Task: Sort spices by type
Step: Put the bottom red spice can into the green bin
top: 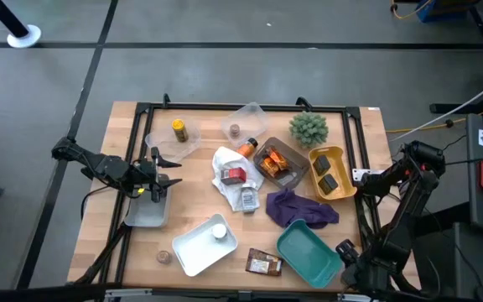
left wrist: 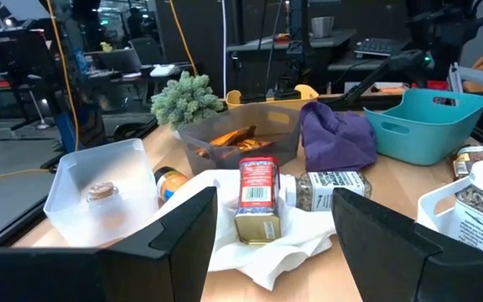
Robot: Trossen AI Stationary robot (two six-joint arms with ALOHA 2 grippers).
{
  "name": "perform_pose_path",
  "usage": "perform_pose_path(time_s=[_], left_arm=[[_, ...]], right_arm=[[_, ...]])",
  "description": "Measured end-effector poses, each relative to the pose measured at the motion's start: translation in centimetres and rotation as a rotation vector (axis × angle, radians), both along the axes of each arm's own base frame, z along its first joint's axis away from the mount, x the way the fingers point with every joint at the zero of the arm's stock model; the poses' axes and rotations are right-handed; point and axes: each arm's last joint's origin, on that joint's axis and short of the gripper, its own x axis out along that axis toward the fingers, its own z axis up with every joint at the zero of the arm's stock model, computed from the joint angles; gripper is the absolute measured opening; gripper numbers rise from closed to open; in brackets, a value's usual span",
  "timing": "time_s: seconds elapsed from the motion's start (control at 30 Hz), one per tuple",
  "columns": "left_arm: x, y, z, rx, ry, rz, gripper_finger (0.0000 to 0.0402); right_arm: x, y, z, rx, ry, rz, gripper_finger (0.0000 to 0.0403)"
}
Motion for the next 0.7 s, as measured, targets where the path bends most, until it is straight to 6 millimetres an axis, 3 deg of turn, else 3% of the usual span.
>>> perform_pose_path(time_s=[0.7], left_arm=[[0.0,0.0,0.0,0.005,0.001,-0.001,0.0224]], right_arm=[[-0.16,0.24,0.08,0.048,0.068,0.034,0.0319]])
